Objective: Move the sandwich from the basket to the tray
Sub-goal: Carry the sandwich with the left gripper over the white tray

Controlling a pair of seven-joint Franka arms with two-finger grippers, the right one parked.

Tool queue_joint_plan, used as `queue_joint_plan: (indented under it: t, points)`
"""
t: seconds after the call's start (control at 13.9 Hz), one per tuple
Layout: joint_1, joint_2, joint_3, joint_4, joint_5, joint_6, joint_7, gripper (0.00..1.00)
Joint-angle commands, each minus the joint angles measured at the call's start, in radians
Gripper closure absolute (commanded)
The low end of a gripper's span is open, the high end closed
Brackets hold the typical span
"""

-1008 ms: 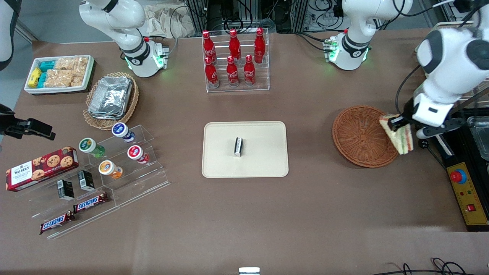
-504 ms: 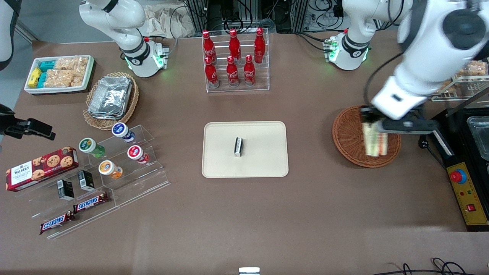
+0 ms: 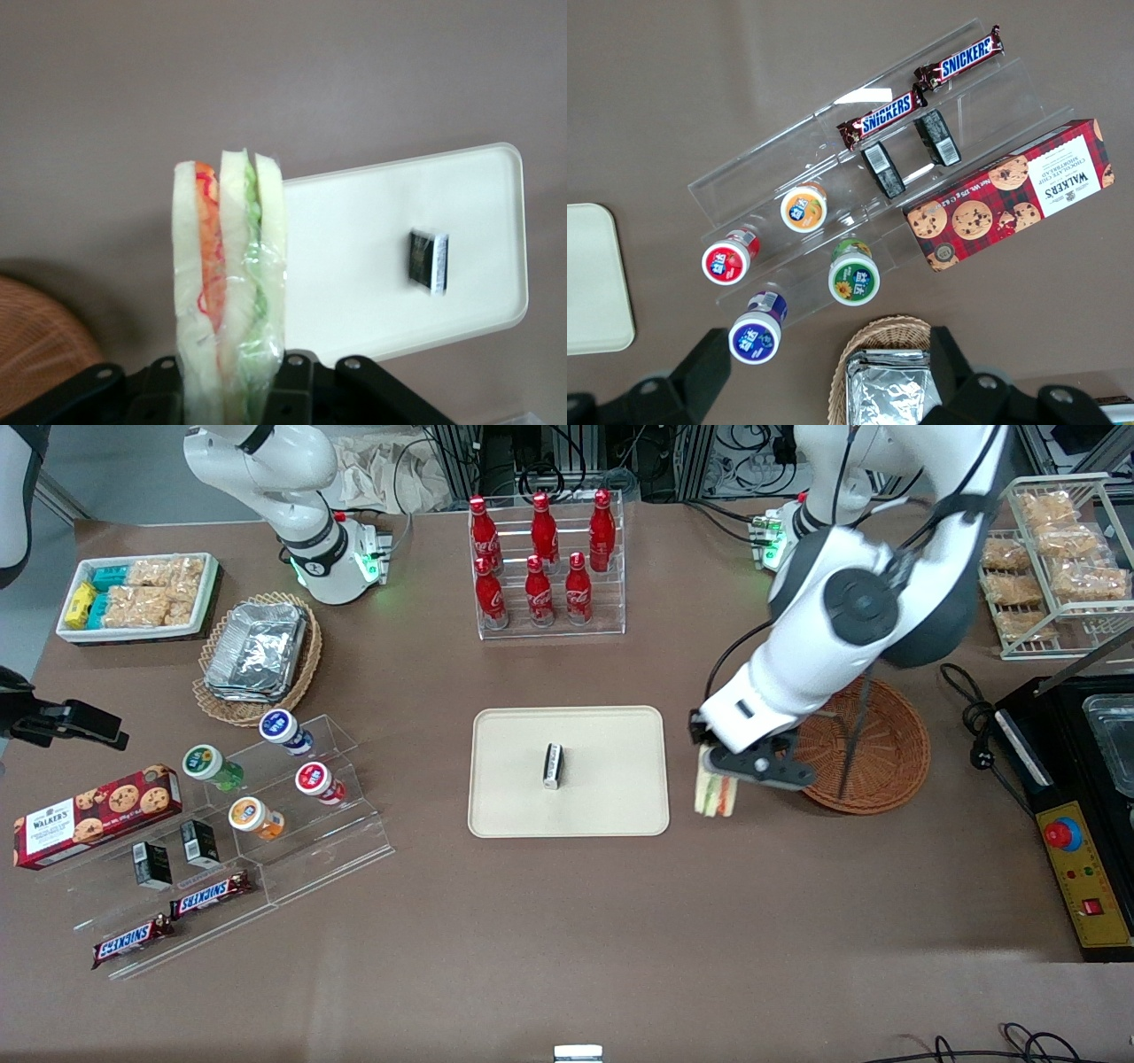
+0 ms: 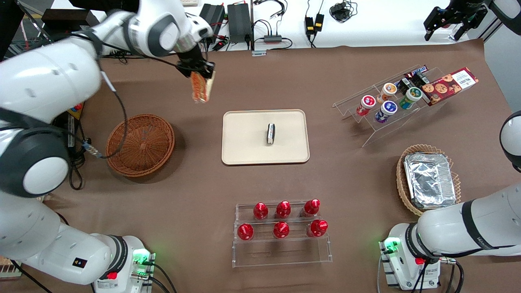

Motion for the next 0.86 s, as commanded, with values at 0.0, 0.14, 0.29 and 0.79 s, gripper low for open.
queue_joint_plan:
  t: [0.0,0.14,0.29,0.79]
  points:
    - [-0.076,0.098,0.004,-0.03,0.043,0.157,-0.114,1.0]
    - [-0.131,0.161,0.007,-0.048,0.063,0.208,-0.183,1.0]
    - [-0.143,0.194,0.009,-0.103,0.133,0.297,-0.22,1.0]
    - [-0.152,0.209,0.009,-0.272,0.141,0.5,-0.243,1.0]
